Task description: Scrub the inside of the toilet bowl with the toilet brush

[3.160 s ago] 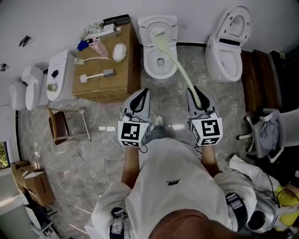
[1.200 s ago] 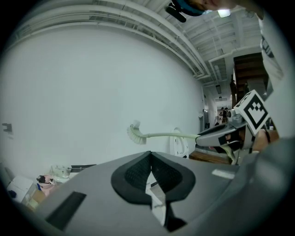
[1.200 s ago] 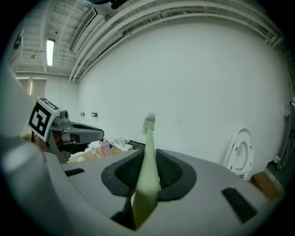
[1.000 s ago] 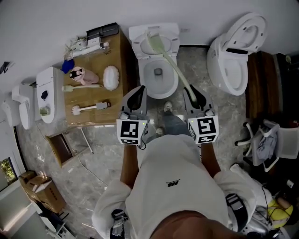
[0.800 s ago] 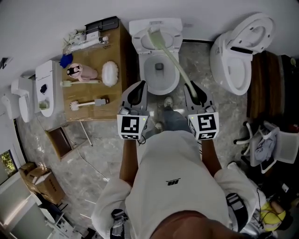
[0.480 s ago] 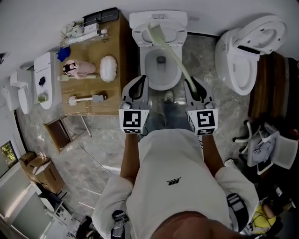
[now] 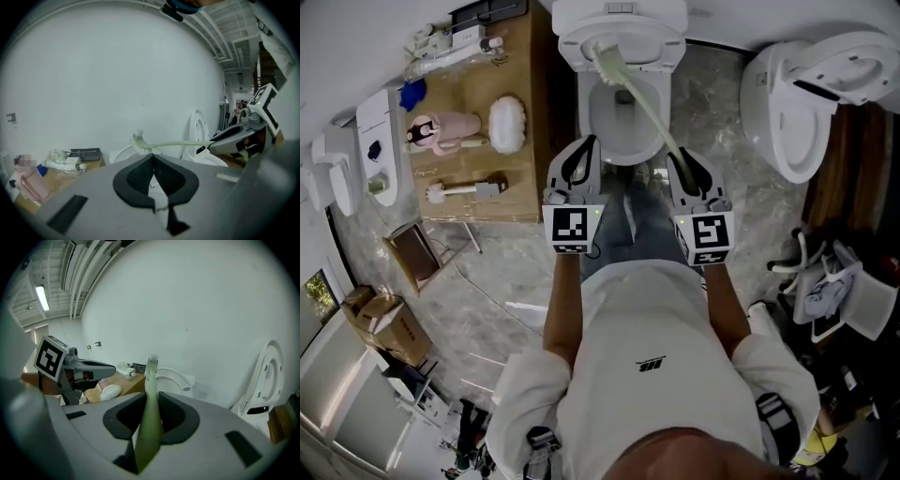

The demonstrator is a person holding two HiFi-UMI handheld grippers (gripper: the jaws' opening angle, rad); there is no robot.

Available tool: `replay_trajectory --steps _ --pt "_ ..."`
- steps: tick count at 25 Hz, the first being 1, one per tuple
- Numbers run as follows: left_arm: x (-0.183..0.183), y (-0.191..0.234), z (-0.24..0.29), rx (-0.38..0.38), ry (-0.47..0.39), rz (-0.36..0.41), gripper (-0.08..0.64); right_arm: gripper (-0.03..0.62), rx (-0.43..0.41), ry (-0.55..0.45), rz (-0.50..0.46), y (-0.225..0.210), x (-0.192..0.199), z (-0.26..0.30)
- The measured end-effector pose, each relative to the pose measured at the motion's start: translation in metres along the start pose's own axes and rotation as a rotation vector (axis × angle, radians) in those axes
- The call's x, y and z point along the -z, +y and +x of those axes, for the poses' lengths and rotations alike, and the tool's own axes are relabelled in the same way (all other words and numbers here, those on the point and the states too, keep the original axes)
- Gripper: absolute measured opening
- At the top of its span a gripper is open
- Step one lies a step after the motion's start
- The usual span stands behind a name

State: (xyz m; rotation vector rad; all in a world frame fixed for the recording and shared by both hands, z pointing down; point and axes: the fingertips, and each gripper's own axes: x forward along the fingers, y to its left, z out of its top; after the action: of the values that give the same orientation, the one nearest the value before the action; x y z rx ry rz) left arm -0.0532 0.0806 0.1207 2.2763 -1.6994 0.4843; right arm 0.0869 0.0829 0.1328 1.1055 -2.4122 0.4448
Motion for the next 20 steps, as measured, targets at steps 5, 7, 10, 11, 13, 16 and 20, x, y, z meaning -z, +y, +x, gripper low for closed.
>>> replay_trajectory --steps 5,7,10,11,13,16,20 --pt "0.036 0.010 0.028 0.008 0.041 -0.035 0.011 0.072 0.010 0.055 0.025 -0.010 0.031 0.023" --pt "0.048 0.012 0.041 0.015 0.050 -0.047 0.011 0.072 0.010 0.070 0.032 -0.015 0.041 0.033" --pt "0.068 0.013 0.058 0.036 0.068 -0.057 0.011 0.072 0.019 0.102 0.041 -0.018 0.060 0.046" --pt "0.075 0.013 0.063 0.043 0.076 -0.060 0.011 0.072 0.024 0.116 0.042 -0.020 0.067 0.051" --pt "0.089 0.012 0.073 0.052 0.090 -0.067 0.011 0.072 0.030 0.138 0.045 -0.023 0.081 0.060" --pt "0.108 0.010 0.084 0.071 0.110 -0.067 0.011 0.072 0.039 0.157 0.057 -0.026 0.100 0.072" --pt "0.134 0.009 0.097 0.098 0.142 -0.070 0.010 0.072 0.046 0.194 0.078 -0.025 0.126 0.087"
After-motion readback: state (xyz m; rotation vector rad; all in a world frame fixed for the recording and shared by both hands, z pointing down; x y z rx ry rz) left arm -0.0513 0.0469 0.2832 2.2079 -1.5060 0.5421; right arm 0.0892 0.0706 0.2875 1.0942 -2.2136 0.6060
